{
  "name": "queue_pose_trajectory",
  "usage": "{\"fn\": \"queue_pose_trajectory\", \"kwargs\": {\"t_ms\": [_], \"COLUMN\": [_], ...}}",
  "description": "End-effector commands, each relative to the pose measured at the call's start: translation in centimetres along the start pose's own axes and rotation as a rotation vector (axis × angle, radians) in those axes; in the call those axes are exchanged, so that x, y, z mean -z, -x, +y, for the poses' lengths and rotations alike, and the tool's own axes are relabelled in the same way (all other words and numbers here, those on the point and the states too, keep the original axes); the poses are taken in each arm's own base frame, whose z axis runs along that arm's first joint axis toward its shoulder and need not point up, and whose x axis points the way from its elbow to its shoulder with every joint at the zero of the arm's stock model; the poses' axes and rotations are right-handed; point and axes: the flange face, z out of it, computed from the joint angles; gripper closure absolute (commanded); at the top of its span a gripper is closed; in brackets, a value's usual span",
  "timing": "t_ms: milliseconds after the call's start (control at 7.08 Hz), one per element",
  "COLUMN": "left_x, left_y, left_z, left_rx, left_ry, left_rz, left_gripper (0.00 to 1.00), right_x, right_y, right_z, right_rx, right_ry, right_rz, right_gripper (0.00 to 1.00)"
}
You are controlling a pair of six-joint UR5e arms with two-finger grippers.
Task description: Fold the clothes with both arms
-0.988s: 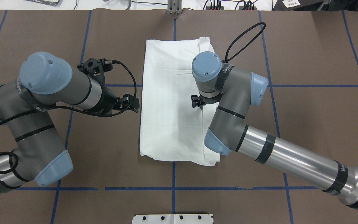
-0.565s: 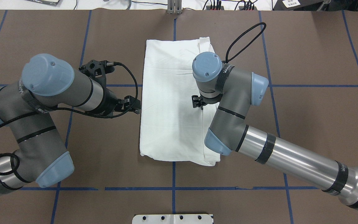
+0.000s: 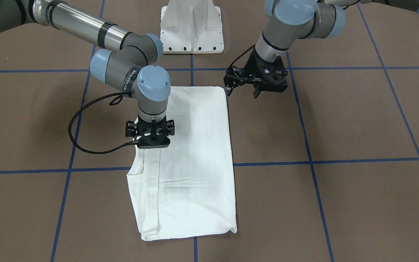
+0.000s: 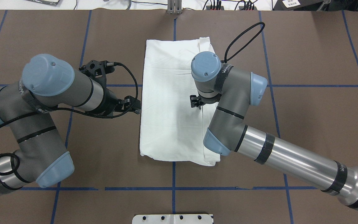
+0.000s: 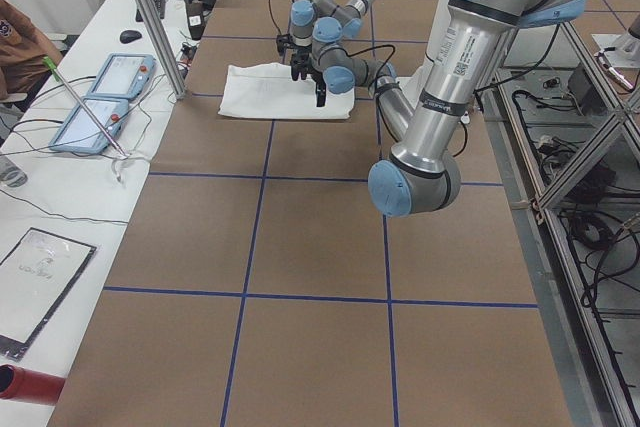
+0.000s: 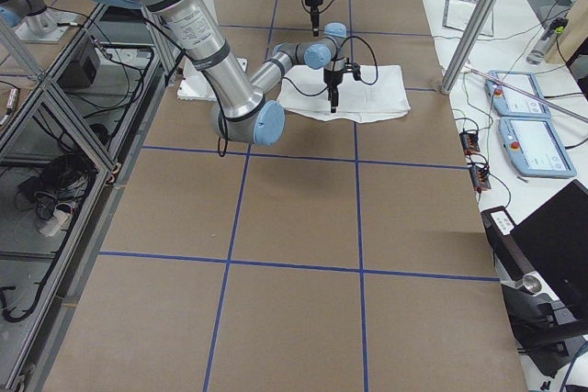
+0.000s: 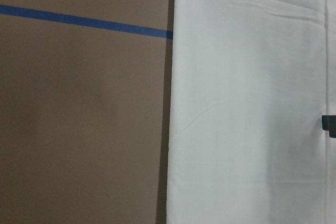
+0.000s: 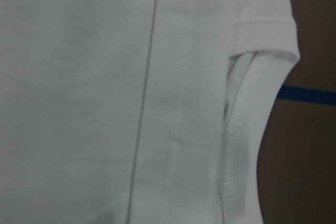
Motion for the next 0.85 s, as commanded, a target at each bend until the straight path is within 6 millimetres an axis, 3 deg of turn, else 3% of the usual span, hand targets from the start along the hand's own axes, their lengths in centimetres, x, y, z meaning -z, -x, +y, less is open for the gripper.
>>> {"fn": "queue_pose_trajectory", "kwargs": {"t_ms": [0, 706], "left_x": [0.02, -0.02], "left_y": [-0.06, -0.21], "left_z": [-0.01, 0.14], "left_rx": [0.001, -0.002], "left_ry": [0.0, 0.002], "left_rz": [0.001, 0.004], "left_gripper": [0.0, 0.0], "right_x": [-0.45, -1.21], "right_y": [0.01, -0.54], "right_z": [0.3, 0.55], "right_rx": [0.003, 0.002], "right_ry": [0.004, 0.01], "right_rz": [0.005, 0.017], "right_gripper": [0.0, 0.0]}}
